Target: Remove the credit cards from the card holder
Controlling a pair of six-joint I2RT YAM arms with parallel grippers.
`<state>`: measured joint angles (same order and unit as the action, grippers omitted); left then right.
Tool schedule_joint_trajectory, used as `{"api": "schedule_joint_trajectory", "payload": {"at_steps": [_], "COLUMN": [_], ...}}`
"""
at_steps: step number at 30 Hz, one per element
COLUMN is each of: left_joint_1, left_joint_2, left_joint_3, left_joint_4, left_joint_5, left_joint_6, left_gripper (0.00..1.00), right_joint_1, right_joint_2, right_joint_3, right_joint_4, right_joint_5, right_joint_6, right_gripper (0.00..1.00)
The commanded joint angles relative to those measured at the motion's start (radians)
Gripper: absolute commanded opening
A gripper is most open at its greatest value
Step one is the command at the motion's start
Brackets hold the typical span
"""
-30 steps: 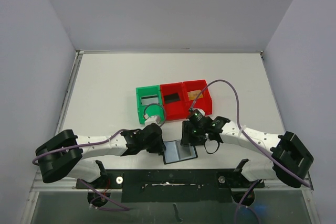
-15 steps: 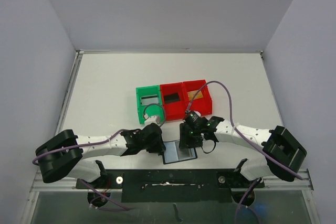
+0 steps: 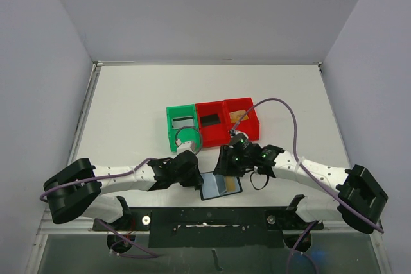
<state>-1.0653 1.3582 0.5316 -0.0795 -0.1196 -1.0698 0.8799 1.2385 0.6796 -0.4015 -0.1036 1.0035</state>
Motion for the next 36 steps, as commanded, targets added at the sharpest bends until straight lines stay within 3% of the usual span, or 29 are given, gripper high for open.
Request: {"api": "schedule_joint_trajectory", "payload": {"at_steps": [1,14,21,26,36], "left_joint_1": [0.002,0.004,0.004,0.005,0.004], "left_joint_2": [-0.002,-0.046,-0.133,-0.208,-0.283], "left_joint_3": [0.007,-0.002,-0.011,-0.010,0.132], "left_joint_4": [0.046,0.007,-0.079,-0.150,-0.212], "left_joint_5": [-0.003,-0.026,-0.062,-0.088,-0.116], "left_joint_6": [-0.006,-0.017,-0.037,-0.047,-0.003], "left_gripper": [0.10,0.11,0.26,0.37,0.43], "right_joint_1": [0.011,0.010,-0.017,-0.070,-0.081], "right_joint_2": [-0.020,0.045,-0.041,-0.137,-0.254], "right_joint_3": [-0.001,-0.090,-0.087,-0.166,-0.291], "right_joint_4": [0.081,0.388,0.277,0.308,0.410], "right_joint_5": [-0.036,-0.227,-0.082,-0.063,0.014], "right_joint_6": [0.015,0.097,0.081,0.106,0.130], "right_gripper": [0.42,0.45,0.47,0.50,0.58]}}
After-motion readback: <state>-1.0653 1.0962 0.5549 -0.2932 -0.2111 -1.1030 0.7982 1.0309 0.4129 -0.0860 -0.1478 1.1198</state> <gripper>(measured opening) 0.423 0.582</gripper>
